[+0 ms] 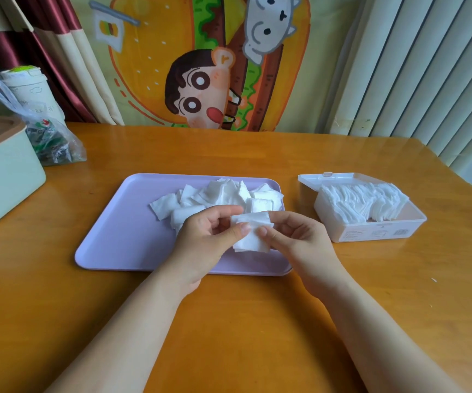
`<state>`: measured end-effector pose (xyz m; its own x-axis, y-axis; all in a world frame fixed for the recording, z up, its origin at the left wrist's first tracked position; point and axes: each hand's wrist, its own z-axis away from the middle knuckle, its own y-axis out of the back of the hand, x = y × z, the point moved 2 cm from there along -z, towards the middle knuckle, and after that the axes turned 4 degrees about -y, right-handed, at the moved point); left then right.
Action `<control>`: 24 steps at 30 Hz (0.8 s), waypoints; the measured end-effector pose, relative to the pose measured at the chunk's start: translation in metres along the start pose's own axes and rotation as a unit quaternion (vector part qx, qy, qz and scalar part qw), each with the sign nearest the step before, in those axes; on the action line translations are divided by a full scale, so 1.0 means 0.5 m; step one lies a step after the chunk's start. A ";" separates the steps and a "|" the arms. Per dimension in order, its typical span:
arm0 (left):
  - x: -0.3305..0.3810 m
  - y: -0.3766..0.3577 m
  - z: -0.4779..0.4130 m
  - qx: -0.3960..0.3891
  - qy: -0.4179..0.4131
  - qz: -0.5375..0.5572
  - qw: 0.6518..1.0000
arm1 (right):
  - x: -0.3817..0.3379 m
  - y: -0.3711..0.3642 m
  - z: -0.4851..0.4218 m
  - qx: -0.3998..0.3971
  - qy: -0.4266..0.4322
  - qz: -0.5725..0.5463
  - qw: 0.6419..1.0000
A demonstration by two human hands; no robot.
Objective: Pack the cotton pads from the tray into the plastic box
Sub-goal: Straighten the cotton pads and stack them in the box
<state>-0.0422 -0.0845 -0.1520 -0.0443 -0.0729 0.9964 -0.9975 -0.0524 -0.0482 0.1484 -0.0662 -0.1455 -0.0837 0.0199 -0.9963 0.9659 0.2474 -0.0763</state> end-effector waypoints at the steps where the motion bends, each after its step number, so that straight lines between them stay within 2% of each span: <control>1: -0.001 0.001 -0.001 0.001 0.003 0.008 1.000 | 0.000 0.001 0.000 0.020 -0.001 -0.006 1.000; 9: 0.000 -0.004 -0.001 -0.016 0.027 0.077 0.997 | -0.001 0.000 0.007 0.115 0.007 0.021 0.993; 16: -0.001 -0.004 -0.003 -0.013 0.028 0.066 0.997 | 0.006 0.003 0.005 0.162 0.022 0.047 0.985; 20: -0.005 -0.001 -0.006 0.027 0.026 0.042 0.998 | 0.005 0.009 0.002 0.140 0.042 0.049 0.988; 24: -0.008 -0.002 -0.008 0.056 0.022 -0.004 0.998 | -0.017 0.031 -0.003 0.039 0.038 0.084 0.995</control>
<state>-0.0414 -0.0801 -0.1556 -0.0406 -0.0292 0.9987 -0.9856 -0.1631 -0.0448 0.1636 -0.0611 -0.1380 0.0653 0.1291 -0.9895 0.9836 0.1589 0.0856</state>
